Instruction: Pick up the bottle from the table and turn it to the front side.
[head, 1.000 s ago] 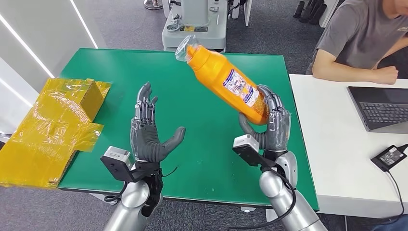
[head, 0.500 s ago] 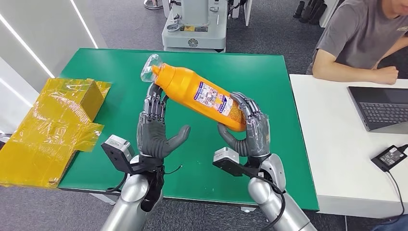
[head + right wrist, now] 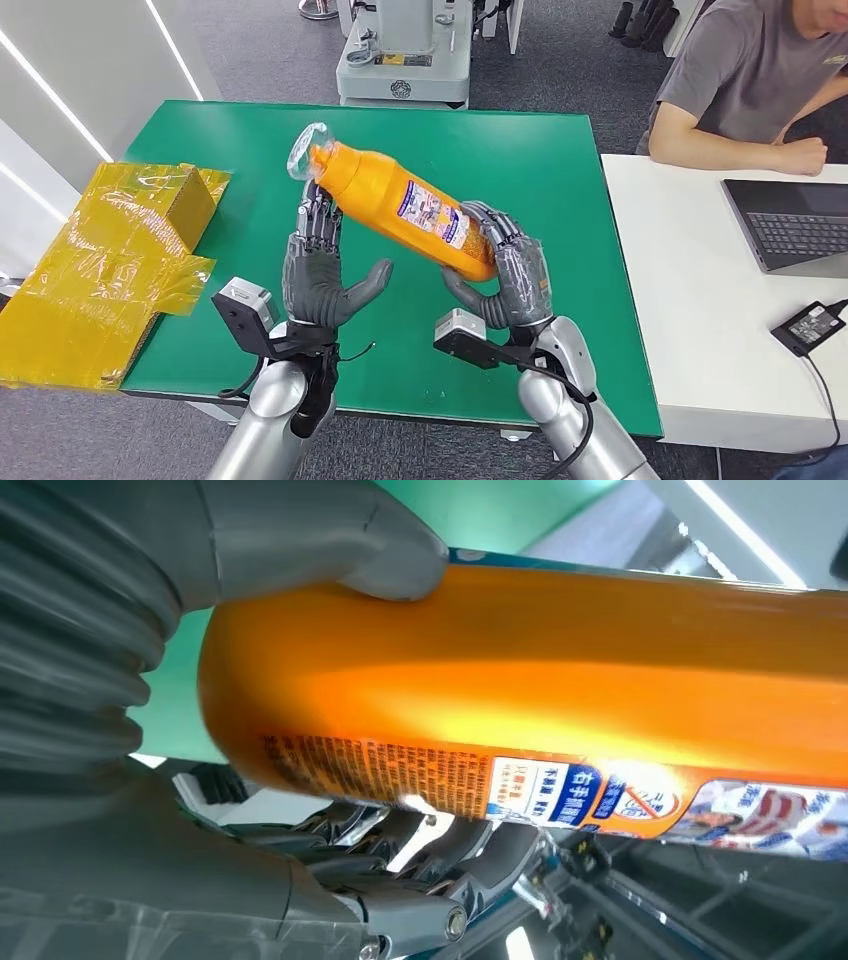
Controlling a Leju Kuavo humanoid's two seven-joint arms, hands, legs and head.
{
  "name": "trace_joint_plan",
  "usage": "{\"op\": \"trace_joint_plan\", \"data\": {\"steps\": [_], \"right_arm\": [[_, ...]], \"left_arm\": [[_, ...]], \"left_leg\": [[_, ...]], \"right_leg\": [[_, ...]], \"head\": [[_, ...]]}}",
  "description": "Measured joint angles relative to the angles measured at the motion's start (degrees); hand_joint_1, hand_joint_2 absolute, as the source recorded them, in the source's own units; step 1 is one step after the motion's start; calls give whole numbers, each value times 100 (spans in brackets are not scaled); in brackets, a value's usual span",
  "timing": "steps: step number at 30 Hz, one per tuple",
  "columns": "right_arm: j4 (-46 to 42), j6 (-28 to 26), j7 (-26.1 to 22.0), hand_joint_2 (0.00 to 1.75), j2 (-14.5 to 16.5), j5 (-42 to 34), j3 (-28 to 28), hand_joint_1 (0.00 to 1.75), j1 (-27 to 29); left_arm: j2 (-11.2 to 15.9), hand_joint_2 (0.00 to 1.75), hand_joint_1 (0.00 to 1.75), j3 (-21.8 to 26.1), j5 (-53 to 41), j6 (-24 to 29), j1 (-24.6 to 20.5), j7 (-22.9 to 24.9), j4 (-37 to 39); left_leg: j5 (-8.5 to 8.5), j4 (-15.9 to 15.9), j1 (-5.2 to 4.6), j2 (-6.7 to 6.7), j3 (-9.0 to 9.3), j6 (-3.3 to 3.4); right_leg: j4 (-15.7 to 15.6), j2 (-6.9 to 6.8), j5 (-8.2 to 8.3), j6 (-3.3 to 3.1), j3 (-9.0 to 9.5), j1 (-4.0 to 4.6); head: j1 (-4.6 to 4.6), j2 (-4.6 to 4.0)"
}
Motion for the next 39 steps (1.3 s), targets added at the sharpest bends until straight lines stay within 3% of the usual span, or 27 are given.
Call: {"op": "trace_joint_plan", "data": {"steps": [10,22,26,27,39], "right_arm": [[175,714,-211,175,-13,74,98,175,81],[369,790,-223,175,-17,181,90,175,64],[419,787,-217,175,-22,215,86,175,64],[425,787,-216,175,-22,233,82,175,64],[508,760,-215,175,-22,278,27,175,62]], "left_arm": [[0,175,0,19,-25,-91,-31,-8,53],[-2,175,0,39,-113,-139,-32,-76,67],[-3,175,168,47,-147,-168,-36,-76,67],[-3,175,175,49,-156,-184,-36,-77,67],[-11,175,175,65,-139,-357,-102,-97,104]], "left_leg": [[0,0,0,0,-1,0],[0,0,0,0,-1,0],[0,0,0,0,-1,0],[0,0,0,0,-1,0],[0,0,0,0,-2,0]], "right_leg": [[0,0,0,0,-1,0],[0,0,0,0,-1,0],[0,0,0,0,-1,0],[0,0,0,0,-1,0],[0,0,0,0,-1,0]], "head": [[0,0],[0,0],[0,0],[0,0],[0,0]]}}
